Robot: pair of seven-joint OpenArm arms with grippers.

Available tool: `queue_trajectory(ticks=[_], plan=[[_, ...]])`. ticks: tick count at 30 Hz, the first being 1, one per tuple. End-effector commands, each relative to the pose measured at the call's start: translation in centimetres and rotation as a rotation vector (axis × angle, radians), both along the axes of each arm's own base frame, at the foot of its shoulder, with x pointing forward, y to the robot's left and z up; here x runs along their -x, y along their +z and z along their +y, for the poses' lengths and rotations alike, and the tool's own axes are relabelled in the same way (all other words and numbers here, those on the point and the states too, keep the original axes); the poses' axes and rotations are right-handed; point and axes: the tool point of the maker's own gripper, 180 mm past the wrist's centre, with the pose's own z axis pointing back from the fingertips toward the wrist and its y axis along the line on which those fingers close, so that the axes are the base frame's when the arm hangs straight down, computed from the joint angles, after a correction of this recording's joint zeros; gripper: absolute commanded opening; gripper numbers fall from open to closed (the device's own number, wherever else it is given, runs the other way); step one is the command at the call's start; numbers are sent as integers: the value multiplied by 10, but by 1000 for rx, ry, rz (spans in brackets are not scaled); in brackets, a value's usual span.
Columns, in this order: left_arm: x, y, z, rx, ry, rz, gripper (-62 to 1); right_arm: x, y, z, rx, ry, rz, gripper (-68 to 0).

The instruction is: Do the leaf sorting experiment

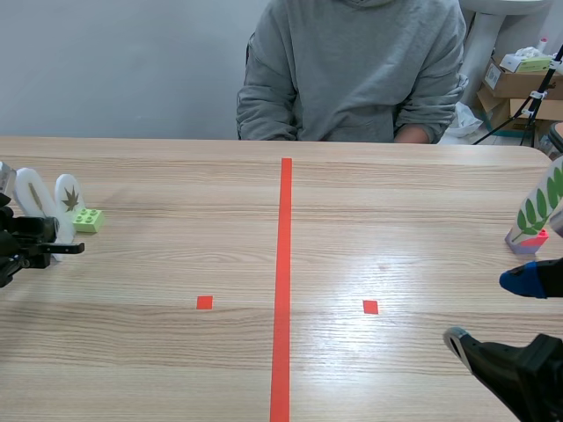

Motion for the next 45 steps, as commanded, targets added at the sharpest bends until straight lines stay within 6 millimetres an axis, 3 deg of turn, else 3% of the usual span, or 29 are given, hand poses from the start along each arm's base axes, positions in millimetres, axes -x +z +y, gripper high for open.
queue_trajectory(ticks=[1, 8, 13, 15, 19, 23, 26, 29, 32, 38, 45], plan=[[-5, 12, 0, -9, -5, -37, -497, -5, 8, 3, -7, 11, -31, -165], [-5, 12, 0, -9, -5, -38, -334, -5, 8, 3, -7, 11, -31, -165], [-6, 14, 0, -9, -6, -49, -67, -5, 8, 3, -7, 11, -31, -165], [-6, 14, 1, -11, -4, -49, -9, -5, 8, 3, -7, 11, -31, -165], [-2, 19, 12, -28, 12, -64, 9, -5, 8, 3, -7, 11, -31, -165], [11, 51, 28, -76, 27, -168, 9, -5, 8, 3, -6, 11, -30, -165], [25, 75, 27, -128, -13, -213, 9, -5, 8, 3, -7, 11, -31, -165], [41, 98, 8, -173, -89, -258, 9, -5, 8, 2, -5, 11, -29, -165], [56, 114, -24, -182, -200, -280, 9, -5, 8, 2, -4, 11, -27, -165], [94, 122, -103, -134, -470, -247, 9, -3, 5, 1, 9, 11, -12, -165], [135, 132, -176, -60, -685, -221, 9, -4, 6, 2, 1, 10, -19, -164]])
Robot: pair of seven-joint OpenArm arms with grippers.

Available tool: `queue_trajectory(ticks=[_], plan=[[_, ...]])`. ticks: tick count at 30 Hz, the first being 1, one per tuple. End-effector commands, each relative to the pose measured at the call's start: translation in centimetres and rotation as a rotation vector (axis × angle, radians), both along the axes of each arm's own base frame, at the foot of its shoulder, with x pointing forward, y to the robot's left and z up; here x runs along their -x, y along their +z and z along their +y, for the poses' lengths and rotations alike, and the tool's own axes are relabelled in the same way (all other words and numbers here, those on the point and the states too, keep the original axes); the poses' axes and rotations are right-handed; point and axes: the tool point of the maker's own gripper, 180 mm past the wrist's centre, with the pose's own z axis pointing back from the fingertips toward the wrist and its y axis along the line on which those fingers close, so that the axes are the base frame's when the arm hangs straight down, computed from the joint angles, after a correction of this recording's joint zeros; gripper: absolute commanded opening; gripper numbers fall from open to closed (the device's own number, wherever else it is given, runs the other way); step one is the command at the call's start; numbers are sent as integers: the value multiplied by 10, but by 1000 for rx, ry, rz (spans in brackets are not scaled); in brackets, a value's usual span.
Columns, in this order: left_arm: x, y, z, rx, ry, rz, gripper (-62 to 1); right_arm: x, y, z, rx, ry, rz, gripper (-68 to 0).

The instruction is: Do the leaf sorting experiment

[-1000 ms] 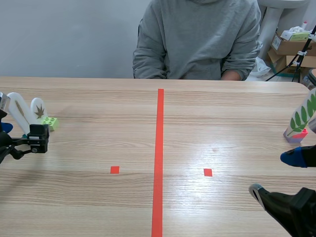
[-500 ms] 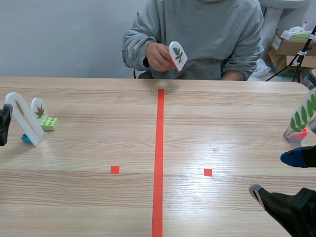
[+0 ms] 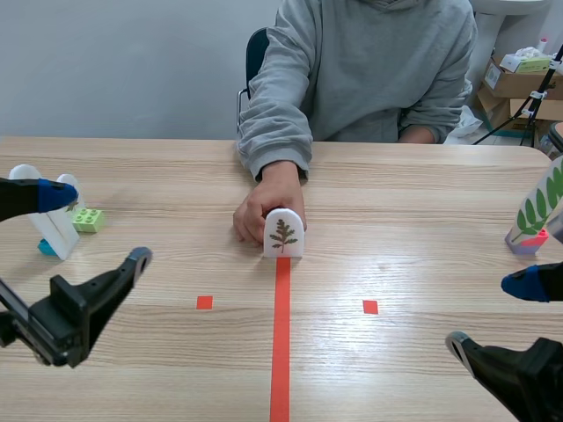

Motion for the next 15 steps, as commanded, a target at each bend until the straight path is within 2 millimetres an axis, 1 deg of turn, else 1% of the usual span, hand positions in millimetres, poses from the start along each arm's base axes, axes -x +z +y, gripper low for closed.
queue_trajectory(ticks=[1, 4, 7, 9, 15], plan=[[4, 5, -8, 25, -23, 0, 9, -6, 9, 3, -13, 11, -34, -162], [18, 7, -28, 57, -83, 39, 9, -6, 11, 4, -21, 11, -40, -160], [31, 8, -41, 88, -124, 78, 9, -7, 12, 5, -27, 12, -47, -160], [37, 7, -45, 98, -131, 101, 9, -7, 13, 5, -31, 13, -53, -160], [56, -2, -48, 102, -135, 172, 9, -7, 14, 6, -34, 15, -56, -160]])
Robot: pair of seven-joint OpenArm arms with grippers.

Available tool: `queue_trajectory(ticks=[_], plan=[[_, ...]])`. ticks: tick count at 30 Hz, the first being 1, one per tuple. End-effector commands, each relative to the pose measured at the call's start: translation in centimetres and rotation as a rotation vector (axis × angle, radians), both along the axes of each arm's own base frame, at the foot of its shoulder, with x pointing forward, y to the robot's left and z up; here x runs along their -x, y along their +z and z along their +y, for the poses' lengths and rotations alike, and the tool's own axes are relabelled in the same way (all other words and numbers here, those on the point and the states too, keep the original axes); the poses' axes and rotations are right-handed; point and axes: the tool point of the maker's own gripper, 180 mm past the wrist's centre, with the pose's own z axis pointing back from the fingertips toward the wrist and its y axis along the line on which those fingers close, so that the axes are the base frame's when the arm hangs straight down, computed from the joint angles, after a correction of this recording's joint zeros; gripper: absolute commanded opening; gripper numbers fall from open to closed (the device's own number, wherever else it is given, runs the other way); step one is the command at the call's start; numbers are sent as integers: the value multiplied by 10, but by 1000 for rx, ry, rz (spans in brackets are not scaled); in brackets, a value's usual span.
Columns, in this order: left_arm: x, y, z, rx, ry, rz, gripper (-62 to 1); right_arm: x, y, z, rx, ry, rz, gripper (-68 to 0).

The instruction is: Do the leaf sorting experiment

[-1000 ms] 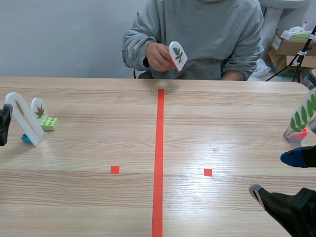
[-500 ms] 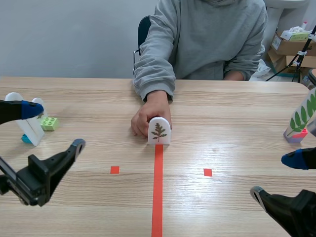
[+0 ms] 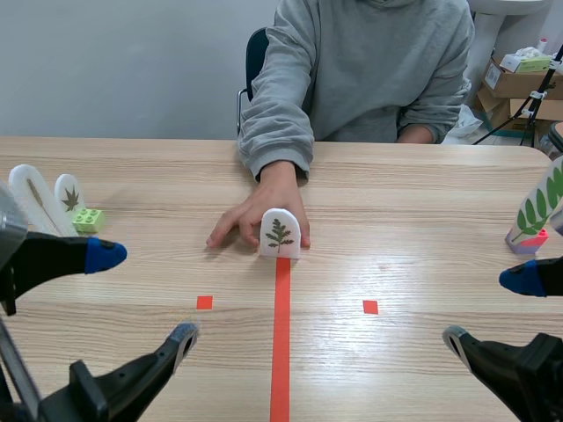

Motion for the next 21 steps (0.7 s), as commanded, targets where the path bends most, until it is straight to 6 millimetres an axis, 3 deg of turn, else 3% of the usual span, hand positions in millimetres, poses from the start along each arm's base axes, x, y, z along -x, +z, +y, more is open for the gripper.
queue_trajectory(ticks=[1, 21], plan=[[4, 7, -3, 25, -3, -7, 9, -6, 10, 4, -17, 13, -36, -160], [9, 2, -3, 21, 5, 23, 8, -5, 10, 4, -15, 12, -33, -161]])
